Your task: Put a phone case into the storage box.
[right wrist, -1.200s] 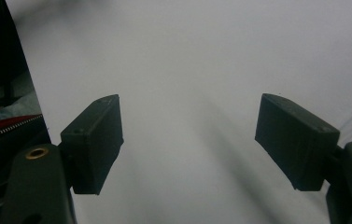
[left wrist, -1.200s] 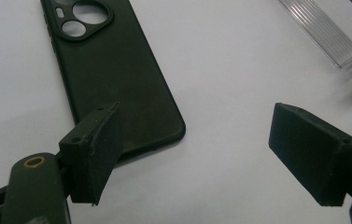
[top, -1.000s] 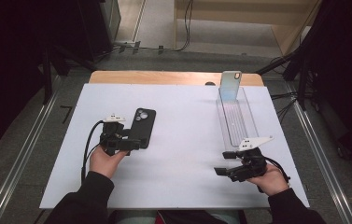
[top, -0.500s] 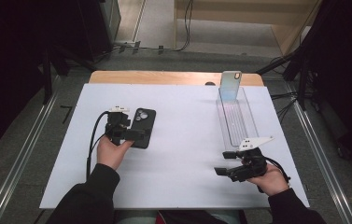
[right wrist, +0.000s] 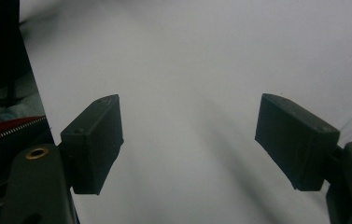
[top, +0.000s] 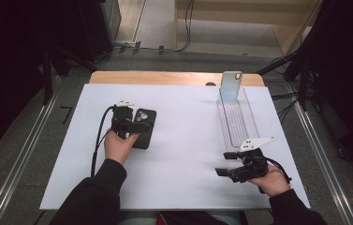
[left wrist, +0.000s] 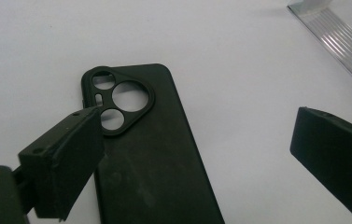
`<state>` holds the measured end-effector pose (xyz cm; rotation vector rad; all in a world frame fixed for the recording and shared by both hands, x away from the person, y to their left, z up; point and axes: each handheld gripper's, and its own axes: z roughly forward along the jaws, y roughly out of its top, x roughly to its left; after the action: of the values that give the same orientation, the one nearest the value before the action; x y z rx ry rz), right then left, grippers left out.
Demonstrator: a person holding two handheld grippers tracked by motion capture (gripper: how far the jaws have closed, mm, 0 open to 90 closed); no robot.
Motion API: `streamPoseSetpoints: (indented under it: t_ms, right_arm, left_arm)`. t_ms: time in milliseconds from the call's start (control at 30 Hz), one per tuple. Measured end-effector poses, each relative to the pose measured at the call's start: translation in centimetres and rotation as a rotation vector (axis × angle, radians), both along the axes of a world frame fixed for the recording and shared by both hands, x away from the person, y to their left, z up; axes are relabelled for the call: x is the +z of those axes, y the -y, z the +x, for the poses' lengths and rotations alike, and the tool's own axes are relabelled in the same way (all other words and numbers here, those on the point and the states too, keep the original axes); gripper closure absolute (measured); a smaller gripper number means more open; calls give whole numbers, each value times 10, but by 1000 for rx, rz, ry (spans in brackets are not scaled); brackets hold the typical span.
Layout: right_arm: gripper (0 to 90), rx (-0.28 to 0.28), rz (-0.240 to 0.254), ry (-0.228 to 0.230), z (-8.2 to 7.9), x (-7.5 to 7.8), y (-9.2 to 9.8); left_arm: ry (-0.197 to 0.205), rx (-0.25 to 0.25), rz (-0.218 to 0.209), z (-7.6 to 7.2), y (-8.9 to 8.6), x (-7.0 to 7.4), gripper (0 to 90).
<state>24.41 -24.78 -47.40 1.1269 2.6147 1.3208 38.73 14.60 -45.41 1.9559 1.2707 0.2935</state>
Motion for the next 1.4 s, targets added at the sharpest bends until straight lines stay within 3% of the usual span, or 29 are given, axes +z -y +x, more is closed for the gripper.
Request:
streamPoseSetpoints:
  t_ms: [300, 467, 733, 833, 967, 1067, 1233, 1400]
  right_arm:
    - [214, -6, 8, 2, 0, 1, 1]
    - [214, -4, 7, 4, 0, 1, 1]
    - [214, 0, 7, 16, -1, 2, 0]
    - [214, 0, 7, 12, -1, 1, 0]
    - [214, 0, 7, 13, -1, 2, 0]
    - [214, 1, 6, 11, -1, 1, 0]
    - [214, -1, 5, 13, -1, 1, 0]
    - [215, -1, 3, 13, -1, 1, 0]
  left_arm:
    - [7, 46, 51, 9, 10, -14, 48]
    - [-4, 56, 101, 11, 12, -20, 48]
    - [-9, 42, 129, 10, 15, -26, 48]
    - [-14, 44, 115, 9, 13, -29, 48]
    - [-18, 59, 137, 10, 12, -33, 48]
    - [-32, 51, 130, 10, 12, -36, 48]
    - [-12, 60, 151, 8, 13, -38, 54]
    - [-27, 89, 204, 9, 14, -48, 54]
